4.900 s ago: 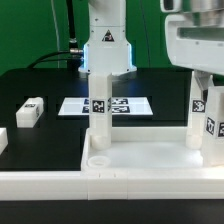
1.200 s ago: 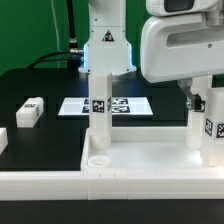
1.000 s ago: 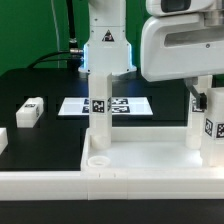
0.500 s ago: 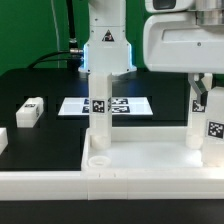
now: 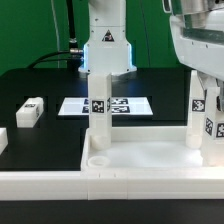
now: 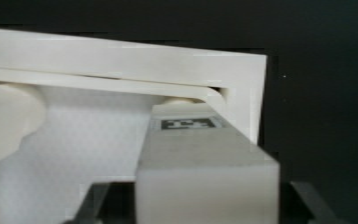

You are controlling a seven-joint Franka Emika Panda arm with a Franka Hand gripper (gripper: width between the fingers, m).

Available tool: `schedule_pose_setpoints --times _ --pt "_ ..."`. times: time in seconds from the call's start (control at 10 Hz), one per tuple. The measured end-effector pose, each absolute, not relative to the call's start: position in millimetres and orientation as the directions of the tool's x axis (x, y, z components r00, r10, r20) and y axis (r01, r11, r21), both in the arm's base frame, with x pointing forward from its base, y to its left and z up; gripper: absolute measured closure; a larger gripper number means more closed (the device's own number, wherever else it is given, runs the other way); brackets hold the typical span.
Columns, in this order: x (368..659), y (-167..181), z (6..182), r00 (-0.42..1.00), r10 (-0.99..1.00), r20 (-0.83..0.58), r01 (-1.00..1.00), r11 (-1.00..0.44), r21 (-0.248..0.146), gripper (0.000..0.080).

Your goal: Assemble desk

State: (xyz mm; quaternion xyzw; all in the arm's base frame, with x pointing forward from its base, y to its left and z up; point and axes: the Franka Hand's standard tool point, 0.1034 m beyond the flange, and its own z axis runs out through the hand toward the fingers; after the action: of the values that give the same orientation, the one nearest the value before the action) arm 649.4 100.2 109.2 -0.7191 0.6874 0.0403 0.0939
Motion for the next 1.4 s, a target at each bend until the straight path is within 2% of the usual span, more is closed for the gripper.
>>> schedule_pose_setpoints --times 0.1,0.2,0.3,0.4,0.5,0.9,1.0,1.1,1.3,1.4 --pt "649.6 100.0 108.8 0.064 -0.981 -0.185 -0.995 -0.049 -0.083 0.0424" --pt "649.5 100.0 108.5 0.108 -0.978 -0.18 -0.992 -0.092 -0.09 0.0241" --pt "649.0 100.0 107.8 0.283 -0.948 -0.146 -0.957 -0.269 -0.112 0.0241" --pt "648.6 104.3 107.8 0.444 -0.888 -0.121 -0.893 -0.429 -0.134 0.0166" --pt "648.1 111.8 108.4 0.58 -0.809 -0.093 -0.81 -0.563 -0.163 0.0154" --pt "647.8 108.3 106.7 0.747 -0.662 -0.05 -0.66 -0.732 -0.17 0.0151" --pt "648.9 109.7 108.2 0.896 -0.444 0.014 -0.438 -0.889 -0.136 0.0151" --pt "652.7 112.7 109.6 0.984 -0.17 0.057 -0.162 -0.979 -0.126 0.0151" --pt "650.6 113.3 107.8 0.986 -0.156 0.055 -0.148 -0.981 -0.122 0.0151" --pt "650.6 113.0 107.8 0.984 -0.171 0.054 -0.163 -0.979 -0.123 0.027"
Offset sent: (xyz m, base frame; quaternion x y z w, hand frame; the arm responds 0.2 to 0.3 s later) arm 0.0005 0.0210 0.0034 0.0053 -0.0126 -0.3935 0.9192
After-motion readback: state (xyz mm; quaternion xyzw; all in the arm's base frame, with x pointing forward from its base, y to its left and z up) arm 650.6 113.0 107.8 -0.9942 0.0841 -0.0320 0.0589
